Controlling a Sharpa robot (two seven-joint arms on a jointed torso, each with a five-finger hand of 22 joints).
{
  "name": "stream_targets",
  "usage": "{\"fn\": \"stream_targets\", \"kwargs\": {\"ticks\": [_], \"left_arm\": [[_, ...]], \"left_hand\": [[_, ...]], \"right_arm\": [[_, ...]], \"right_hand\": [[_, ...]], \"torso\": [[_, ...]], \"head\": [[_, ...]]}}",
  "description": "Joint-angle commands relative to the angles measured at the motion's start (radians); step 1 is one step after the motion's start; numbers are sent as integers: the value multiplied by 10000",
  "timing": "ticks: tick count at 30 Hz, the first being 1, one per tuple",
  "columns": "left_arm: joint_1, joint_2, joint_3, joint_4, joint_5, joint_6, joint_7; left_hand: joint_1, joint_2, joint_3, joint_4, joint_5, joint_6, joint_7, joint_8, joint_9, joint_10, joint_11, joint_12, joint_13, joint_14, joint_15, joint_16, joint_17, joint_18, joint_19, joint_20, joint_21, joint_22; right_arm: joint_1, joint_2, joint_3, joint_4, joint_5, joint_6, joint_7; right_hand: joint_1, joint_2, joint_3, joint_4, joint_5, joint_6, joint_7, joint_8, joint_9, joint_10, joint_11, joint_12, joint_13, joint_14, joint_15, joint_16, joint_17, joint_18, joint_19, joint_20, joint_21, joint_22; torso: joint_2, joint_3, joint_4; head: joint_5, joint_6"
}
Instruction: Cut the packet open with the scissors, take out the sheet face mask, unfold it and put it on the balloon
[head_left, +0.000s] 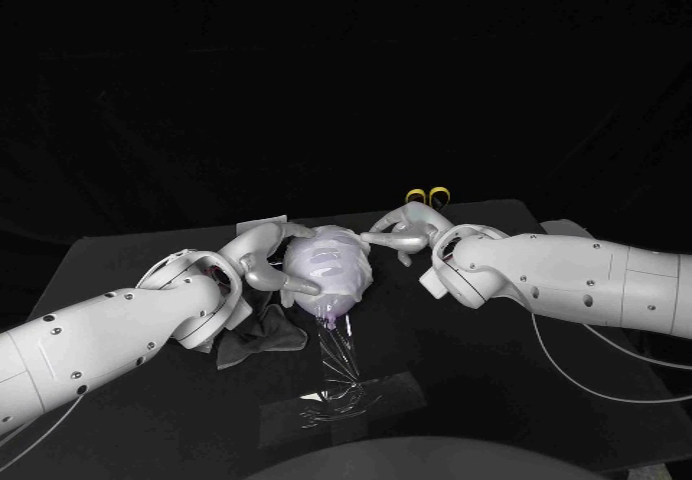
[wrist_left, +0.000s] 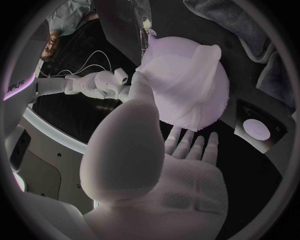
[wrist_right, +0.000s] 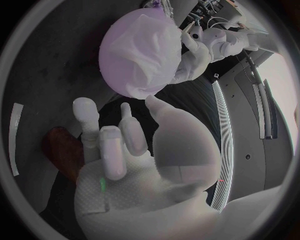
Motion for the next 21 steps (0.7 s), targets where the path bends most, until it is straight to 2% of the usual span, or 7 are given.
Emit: {"fn": "stream_targets", "kwargs": {"ticks": [1,5,10,12,16,21], "left_arm": [[-34,12,-26,29,-8,123,-75],[-34,12,-26,39,4,112,-69],[-35,17,-26,46,14,107,-63],[-35,20,-26,46,17,109,-63],[-35,26,-26,51,21,110,-62],[-35,26,-26,60,27,112,-63]], "left_hand": [[95,29,55,17,-55,58,672,36,8,25,19,-43,5,-51,6,-43,-12,18,0,-33,-20,-10],[135,32,56,17,-56,47,665,29,12,26,10,-56,4,-62,4,-51,-11,33,-1,-31,-18,-10],[135,32,56,17,-56,47,665,29,12,26,10,-56,4,-62,4,-51,-11,33,-1,-31,-18,-10],[135,32,56,17,-56,47,665,29,12,26,10,-56,4,-62,4,-51,-11,33,-1,-31,-18,-10],[135,32,56,17,-56,47,665,29,12,26,10,-56,4,-62,4,-51,-11,33,-1,-31,-18,-10],[135,32,56,17,-56,47,665,29,12,26,10,-56,4,-62,4,-51,-11,33,-1,-31,-18,-10]], "right_arm": [[66,36,27,-12,650,-182,609],[169,141,44,-91,817,-102,594],[289,350,57,-255,905,141,347],[336,493,61,-395,864,306,149],[387,769,64,-680,665,670,-334],[412,1030,66,-944,346,1050,-956]], "right_hand": [[81,271,-23,164,109,296,-76,18,17,409,-73,731,1401,929,-33,145,2326,104,326,-20,345,390],[240,579,53,312,51,613,-164,-43,-17,967,-147,1880,2165,1043,-104,234,2627,-19,804,-82,879,1000],[372,730,107,388,-124,781,-201,-181,-78,1275,-181,2531,2607,1043,-141,234,2627,-111,1131,-126,1253,1433],[601,870,250,294,-218,873,-239,-250,-106,1275,-217,2531,2607,1043,-176,234,2627,-182,1391,-157,1545,1771],[730,908,346,219,-226,1057,-281,-323,-135,1275,-254,2531,2607,1043,-209,234,2627,-292,1758,-197,1966,2264],[730,792,318,185,-239,1192,-313,-389,-156,1275,-286,2531,2607,1043,-241,234,2627,-386,2067,-231,2322,2683]], "torso": [[0,-1,9],[4,-4,9],[2,-6,17],[1,-7,19],[8,-11,27],[8,-11,15]], "head": [[-1,6],[-4,16],[-5,32],[-3,39],[1,50],[12,32]]}}
